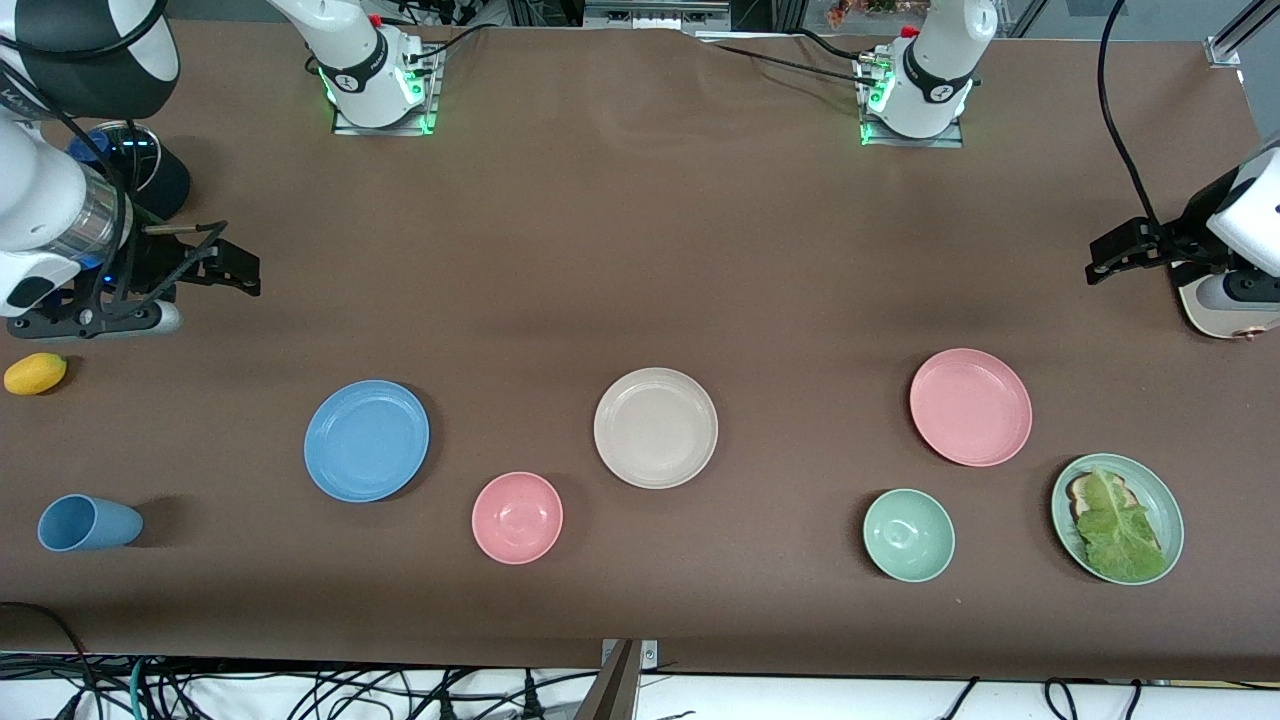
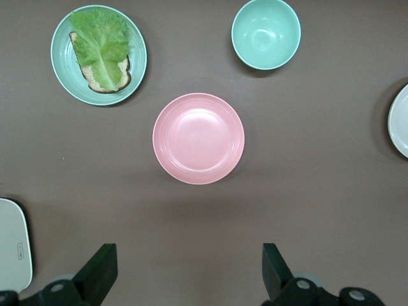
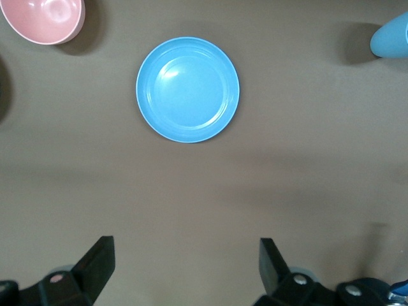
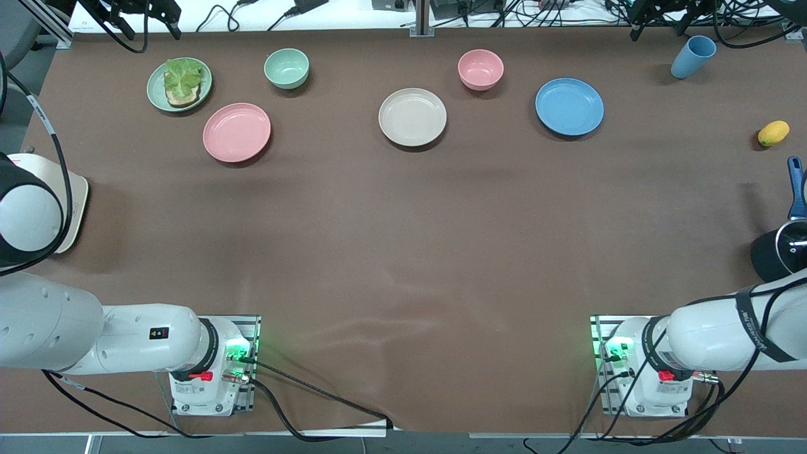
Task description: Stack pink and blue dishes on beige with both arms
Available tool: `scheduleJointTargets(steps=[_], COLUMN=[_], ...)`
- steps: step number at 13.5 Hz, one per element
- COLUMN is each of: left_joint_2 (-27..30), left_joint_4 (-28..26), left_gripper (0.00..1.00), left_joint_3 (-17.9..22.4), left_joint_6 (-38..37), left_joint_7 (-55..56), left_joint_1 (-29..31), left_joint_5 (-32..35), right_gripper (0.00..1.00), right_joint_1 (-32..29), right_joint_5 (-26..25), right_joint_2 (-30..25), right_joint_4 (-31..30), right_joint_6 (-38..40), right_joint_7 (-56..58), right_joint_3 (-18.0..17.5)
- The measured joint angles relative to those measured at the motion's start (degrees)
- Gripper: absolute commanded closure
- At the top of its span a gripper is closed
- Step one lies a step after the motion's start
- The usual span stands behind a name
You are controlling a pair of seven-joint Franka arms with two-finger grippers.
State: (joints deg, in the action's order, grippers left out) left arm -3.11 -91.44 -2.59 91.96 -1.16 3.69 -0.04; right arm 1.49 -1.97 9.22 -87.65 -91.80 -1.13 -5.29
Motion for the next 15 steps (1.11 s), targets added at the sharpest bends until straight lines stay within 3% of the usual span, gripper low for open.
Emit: scheduleJointTargets(steps=[15], left_joint_2=[0.0], left_joint_4=[0.03], left_gripper=[0.0], left_joint_3=[0.0], left_joint_6=[0.0], left_joint_7=[0.0], left_joint_1=[0.0], left_joint_5=[0.0], right_gripper=[0.0], right_joint_1=[0.11], right_joint_5=[0.01], right_joint_2=[-0.23], right_joint_4=[0.19], right_joint_6=[-0.04], right_joint_7=[-0.12], right_joint_3=[-0.98])
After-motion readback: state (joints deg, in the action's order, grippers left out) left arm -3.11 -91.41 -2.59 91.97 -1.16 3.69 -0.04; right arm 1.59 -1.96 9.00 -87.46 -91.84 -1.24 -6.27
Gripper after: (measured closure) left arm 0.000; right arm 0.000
